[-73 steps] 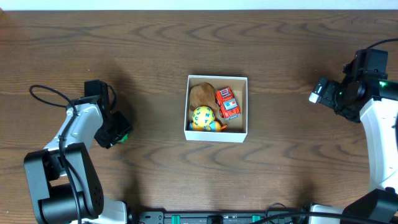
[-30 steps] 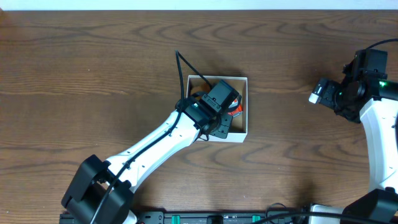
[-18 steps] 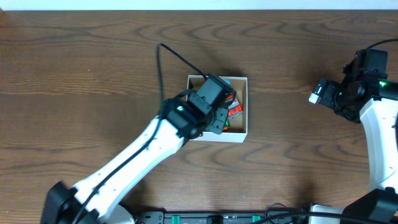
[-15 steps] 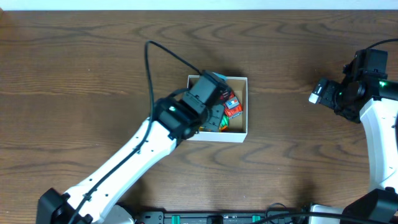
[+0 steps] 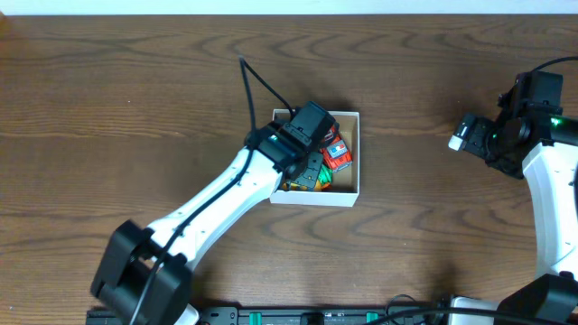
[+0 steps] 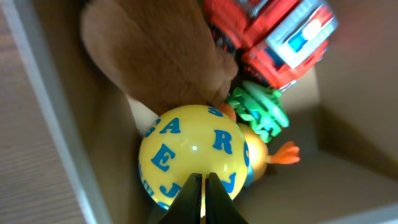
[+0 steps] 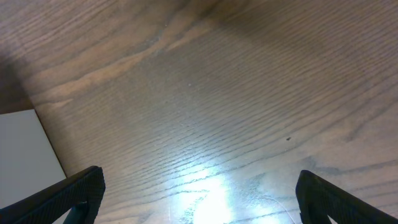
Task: Pack container
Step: 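Push the toys down inside the box with the left gripper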
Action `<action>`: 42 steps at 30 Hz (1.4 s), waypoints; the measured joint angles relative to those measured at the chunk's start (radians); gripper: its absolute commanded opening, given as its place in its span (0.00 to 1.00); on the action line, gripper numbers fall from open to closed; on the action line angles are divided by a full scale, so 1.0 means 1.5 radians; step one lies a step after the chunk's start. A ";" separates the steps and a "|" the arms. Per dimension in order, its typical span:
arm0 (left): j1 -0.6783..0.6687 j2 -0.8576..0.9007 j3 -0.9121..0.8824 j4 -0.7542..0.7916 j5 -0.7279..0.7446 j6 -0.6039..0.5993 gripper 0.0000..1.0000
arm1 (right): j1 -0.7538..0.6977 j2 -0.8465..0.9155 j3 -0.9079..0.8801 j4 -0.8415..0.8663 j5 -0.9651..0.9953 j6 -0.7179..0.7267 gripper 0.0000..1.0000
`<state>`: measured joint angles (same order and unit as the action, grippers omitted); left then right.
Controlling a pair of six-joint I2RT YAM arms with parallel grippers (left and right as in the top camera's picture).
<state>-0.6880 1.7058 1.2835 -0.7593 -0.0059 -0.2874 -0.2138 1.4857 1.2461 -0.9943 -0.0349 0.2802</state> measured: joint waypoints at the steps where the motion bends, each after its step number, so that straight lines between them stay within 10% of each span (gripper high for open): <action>1: 0.000 0.012 0.000 0.000 0.002 -0.001 0.06 | 0.000 0.000 0.000 0.000 0.000 0.000 0.99; 16: -0.005 0.093 0.031 -0.007 0.075 -0.005 0.06 | 0.000 0.000 0.000 -0.007 0.000 0.000 0.99; 42: 0.087 -0.154 0.022 -0.050 0.038 0.016 0.08 | 0.000 0.000 0.000 -0.002 0.000 0.000 0.99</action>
<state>-0.5579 1.4754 1.3167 -0.8337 0.0513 -0.2638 -0.2138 1.4857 1.2461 -0.9977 -0.0345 0.2802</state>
